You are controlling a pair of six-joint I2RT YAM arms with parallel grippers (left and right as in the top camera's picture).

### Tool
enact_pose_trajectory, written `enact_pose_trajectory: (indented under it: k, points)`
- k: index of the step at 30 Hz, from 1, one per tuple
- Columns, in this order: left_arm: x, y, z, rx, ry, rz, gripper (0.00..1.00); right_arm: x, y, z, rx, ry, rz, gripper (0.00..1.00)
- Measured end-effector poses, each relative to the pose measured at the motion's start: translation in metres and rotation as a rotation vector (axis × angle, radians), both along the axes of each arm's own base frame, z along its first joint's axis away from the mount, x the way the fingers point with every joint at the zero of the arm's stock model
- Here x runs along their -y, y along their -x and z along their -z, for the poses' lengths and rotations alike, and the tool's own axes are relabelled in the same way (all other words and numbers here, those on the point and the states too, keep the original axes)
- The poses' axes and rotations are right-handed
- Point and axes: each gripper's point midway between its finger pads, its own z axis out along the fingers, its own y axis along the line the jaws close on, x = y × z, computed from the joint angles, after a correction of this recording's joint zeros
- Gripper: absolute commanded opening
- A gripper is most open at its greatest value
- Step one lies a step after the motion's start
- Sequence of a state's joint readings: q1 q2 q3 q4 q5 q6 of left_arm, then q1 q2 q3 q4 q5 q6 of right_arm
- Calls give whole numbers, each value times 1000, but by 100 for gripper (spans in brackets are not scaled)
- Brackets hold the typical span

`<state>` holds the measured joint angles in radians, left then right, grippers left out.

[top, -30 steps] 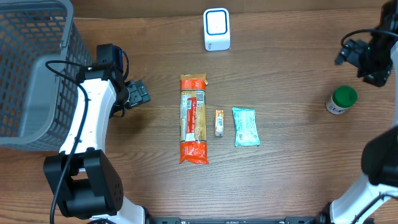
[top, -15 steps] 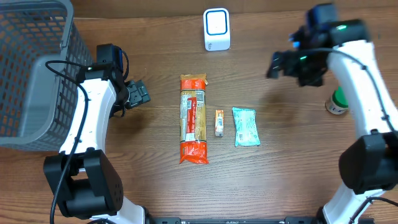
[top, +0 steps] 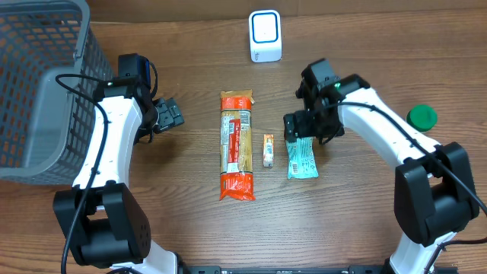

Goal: Scan the item barcode
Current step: 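Move the right gripper to the teal pack and grasp it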

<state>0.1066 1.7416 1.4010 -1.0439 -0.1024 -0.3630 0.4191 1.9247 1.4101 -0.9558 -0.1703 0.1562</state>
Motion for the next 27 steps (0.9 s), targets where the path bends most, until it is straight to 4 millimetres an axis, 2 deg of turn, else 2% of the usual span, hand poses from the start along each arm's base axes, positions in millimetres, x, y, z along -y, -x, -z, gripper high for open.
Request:
enact_pose_trajectory:
  k: [5, 12, 13, 14, 16, 27]
  points:
    - [0, 0, 0, 0, 0, 0, 100, 9, 5, 18, -1, 36, 6, 100]
    - [0, 0, 0, 0, 0, 0, 100, 5, 0, 18, 23, 17, 10, 98]
    - [0, 0, 0, 0, 0, 0, 100, 3, -1, 17, 25, 4, 10, 75]
    - [0, 0, 0, 0, 0, 0, 100, 0, -2, 17, 27, -12, 5, 61]
    - [0, 0, 0, 0, 0, 0, 100, -2, -2, 16, 26, -19, 8, 48]
    - [0, 0, 0, 0, 0, 0, 100, -1, -6, 16, 40, -12, 24, 39]
